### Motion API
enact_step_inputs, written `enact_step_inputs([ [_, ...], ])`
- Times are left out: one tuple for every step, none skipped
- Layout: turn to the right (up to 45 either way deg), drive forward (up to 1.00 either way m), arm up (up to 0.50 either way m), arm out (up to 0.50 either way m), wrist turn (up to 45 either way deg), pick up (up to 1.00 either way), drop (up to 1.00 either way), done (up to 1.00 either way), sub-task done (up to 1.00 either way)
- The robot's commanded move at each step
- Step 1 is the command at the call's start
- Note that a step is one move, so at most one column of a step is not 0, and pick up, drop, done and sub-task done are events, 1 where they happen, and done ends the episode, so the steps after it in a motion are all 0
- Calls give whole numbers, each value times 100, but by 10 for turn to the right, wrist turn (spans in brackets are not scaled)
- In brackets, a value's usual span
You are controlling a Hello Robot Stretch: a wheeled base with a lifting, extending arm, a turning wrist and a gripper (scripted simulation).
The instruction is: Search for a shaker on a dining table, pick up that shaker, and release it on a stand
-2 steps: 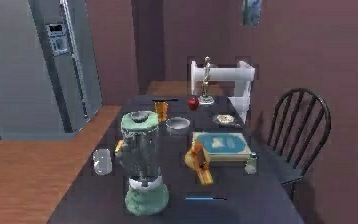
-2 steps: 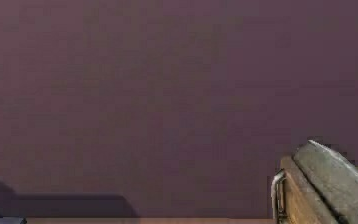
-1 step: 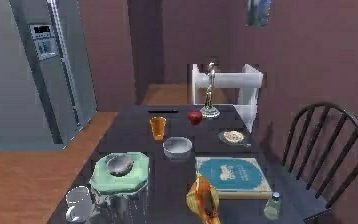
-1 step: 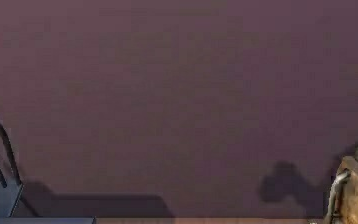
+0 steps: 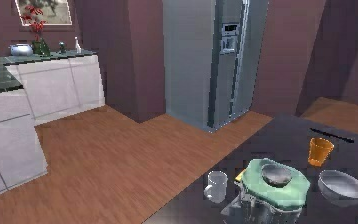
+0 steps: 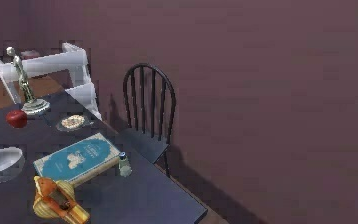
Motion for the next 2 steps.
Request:
enact_step_inputs([
  [-120, 0, 0, 0, 0, 0, 0, 0, 0],
  [0, 0, 50, 0, 0, 0, 0, 0, 0],
])
